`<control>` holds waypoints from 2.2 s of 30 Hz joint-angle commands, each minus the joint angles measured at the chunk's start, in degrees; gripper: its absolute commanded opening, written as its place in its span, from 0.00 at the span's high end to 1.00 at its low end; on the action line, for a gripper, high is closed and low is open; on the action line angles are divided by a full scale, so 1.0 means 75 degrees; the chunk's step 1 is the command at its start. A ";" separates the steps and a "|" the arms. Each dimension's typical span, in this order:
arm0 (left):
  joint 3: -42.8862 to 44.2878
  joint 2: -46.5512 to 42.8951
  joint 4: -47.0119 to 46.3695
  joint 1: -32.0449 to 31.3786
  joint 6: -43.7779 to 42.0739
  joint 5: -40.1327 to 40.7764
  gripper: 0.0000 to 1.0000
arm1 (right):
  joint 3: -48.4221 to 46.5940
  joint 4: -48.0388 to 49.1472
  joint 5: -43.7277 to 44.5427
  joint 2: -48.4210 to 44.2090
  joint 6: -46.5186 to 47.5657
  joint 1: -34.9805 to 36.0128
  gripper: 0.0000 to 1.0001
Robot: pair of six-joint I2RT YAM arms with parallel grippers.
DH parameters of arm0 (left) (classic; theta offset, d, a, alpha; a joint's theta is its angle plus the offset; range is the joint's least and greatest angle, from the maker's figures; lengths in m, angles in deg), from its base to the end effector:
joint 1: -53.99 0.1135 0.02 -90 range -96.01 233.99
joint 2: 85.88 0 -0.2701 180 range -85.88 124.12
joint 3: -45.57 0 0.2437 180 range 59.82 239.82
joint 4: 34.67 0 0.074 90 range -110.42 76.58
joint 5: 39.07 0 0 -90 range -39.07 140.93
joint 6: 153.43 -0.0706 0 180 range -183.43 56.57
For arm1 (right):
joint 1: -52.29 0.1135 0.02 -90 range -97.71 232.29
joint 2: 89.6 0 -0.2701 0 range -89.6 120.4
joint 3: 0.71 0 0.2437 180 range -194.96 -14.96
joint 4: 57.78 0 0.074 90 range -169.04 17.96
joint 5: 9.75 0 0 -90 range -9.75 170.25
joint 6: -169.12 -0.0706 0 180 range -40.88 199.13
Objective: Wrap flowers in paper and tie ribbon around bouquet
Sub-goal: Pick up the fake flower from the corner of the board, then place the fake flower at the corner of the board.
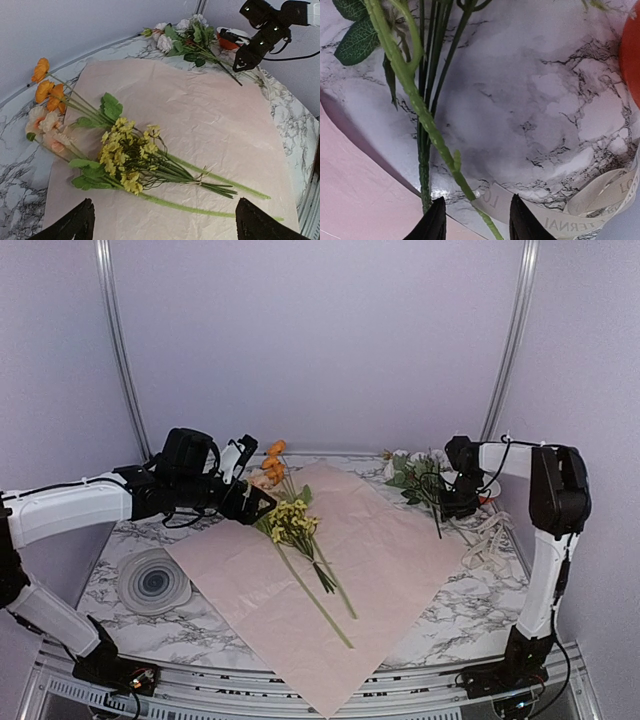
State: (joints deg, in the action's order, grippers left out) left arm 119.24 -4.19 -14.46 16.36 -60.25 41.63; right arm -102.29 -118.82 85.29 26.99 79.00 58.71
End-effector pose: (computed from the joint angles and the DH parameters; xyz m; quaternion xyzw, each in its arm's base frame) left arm 0.2693 -0.2220 0.2788 0.2930 0.8047 -0.2436 0.4553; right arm 0.4092 0.0398 0.1518 -0.0492 0.9904 -0.0367 0.1236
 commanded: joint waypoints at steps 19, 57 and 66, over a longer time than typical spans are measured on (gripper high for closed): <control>-0.1087 -0.0194 -0.2205 -0.0526 -0.0925 -0.1109 0.01 | 0.0162 0.1011 -0.0071 0.0239 0.1346 -0.0069 0.77; -0.1325 -0.1049 -0.2235 -0.0690 -0.1239 -0.0224 0.01 | 0.3664 0.5906 -0.1189 -0.7761 -0.0335 0.0452 1.00; -0.1324 -0.1010 -0.2191 -0.0725 -0.1313 -0.0142 0.01 | 0.2672 0.3864 -0.3680 -0.6778 -0.0892 -0.0225 1.00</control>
State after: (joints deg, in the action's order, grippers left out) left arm 109.75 -10.75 -29.63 11.34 -69.08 39.62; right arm -79.97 -83.41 69.13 -26.51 75.42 56.81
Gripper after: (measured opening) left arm 0.992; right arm 0.030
